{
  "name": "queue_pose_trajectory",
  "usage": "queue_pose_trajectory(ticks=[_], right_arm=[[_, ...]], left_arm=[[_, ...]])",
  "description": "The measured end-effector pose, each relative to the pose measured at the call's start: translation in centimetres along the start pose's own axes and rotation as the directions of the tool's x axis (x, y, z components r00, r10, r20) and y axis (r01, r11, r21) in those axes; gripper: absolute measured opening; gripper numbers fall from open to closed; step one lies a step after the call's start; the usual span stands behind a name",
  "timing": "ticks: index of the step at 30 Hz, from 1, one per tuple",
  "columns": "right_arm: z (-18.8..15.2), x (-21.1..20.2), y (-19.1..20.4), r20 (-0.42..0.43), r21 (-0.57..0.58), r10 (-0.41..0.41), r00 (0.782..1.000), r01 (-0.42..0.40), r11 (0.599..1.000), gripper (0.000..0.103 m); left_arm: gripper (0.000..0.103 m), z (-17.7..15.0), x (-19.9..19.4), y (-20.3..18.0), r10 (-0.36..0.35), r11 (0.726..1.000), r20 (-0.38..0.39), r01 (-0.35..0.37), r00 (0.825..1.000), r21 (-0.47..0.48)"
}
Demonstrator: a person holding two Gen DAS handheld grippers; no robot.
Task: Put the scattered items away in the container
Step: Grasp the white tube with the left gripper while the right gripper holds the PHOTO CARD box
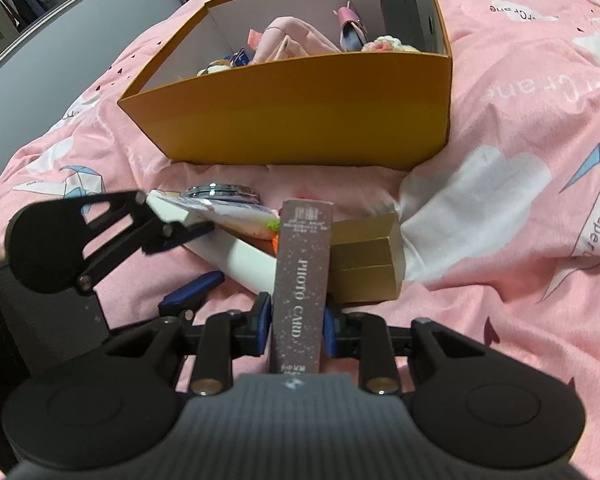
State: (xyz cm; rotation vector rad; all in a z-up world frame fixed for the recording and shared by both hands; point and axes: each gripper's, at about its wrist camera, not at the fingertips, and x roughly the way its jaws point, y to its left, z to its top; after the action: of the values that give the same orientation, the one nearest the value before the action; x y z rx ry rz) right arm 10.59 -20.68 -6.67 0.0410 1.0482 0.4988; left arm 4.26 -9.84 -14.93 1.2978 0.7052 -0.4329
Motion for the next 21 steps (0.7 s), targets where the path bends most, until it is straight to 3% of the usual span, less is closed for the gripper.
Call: queue_pose_trajectory(ticks=[2,7,15,21], right_arm=[[0.1,0.1,-0.1,-0.001,0.000,0.000,1.000,0.000,1.000,0.030],[0.2,0.2,-0.2,-0.002,0.003,0.002,1.000,-0.002,1.000,0.030],[0.2,0.2,-0.3,-0.002,0.007,0.004,1.000,-0.004,1.000,0.030],[0.2,0.3,-0.4,-0.003,0.009,0.007,1.000,-0.007,1.000,0.030]], left_arm=[[0.026,-0.2,-0.3,-0.1,0.001,0.999,-0.006,-0.001,1.000,-0.039],[0.001,-1.2,-1.1,-0.3,-0.047,0.993,0.006,0.047,0.999,-0.108],[0.003,-2.7,-1.9,-1.1,-0.017,0.991,0.001,0.017,1.000,-0.130],[0.013,-3.7,-2.3,-1.5,0.005,0.994,0.018,-0.003,1.000,-0.105]])
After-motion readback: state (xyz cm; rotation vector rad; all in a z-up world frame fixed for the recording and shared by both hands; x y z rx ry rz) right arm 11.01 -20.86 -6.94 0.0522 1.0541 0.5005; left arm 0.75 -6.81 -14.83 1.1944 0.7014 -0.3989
